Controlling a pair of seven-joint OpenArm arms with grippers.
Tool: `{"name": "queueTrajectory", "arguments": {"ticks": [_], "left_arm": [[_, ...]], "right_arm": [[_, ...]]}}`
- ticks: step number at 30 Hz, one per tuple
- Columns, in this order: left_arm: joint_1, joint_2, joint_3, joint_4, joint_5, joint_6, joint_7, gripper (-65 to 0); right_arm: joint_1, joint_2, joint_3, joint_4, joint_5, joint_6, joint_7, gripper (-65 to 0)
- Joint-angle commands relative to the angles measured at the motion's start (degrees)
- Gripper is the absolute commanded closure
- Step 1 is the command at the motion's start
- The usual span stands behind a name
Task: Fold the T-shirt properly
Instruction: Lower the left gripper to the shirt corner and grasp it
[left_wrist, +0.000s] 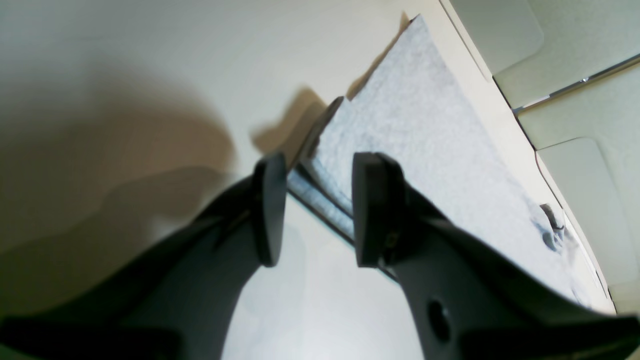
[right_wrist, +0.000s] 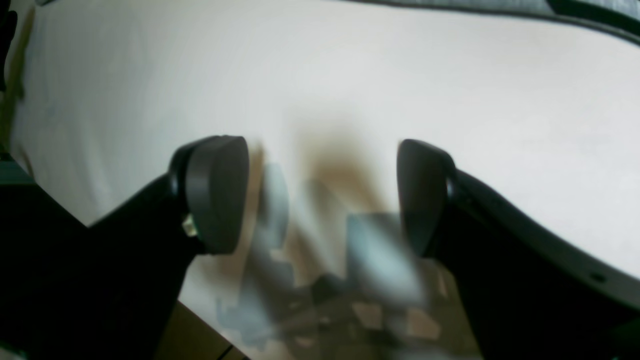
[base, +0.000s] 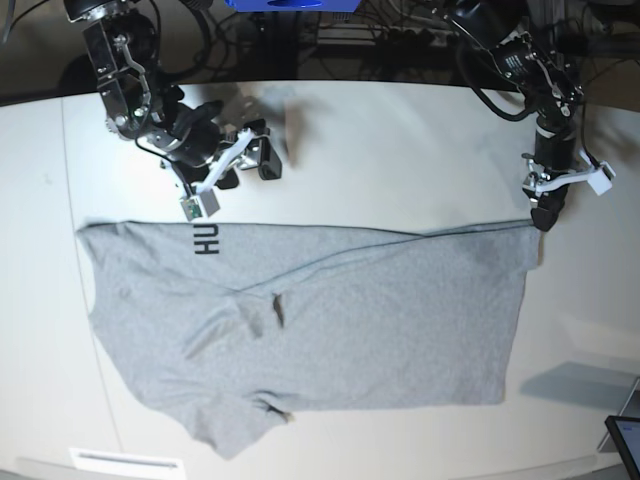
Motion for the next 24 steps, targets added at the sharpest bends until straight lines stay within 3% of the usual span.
{"name": "queueTrajectory", "arguments": {"ticks": [1, 24], "left_arm": [[-1.4, -0.8, 0.0, -0.1, -0.9, -0.6, -0.9, -20.7], [-4.8, -3.0, 0.5, -6.8, -0.8, -0.6, -1.2, -20.7]], "right_arm": [[-0.8, 0.2, -0.5, -1.0, -0.6, -1.4, -4.9, -44.3], [-1.0, 0.3, -0.5, -1.0, -0.6, -1.4, -4.9, -44.3]]}}
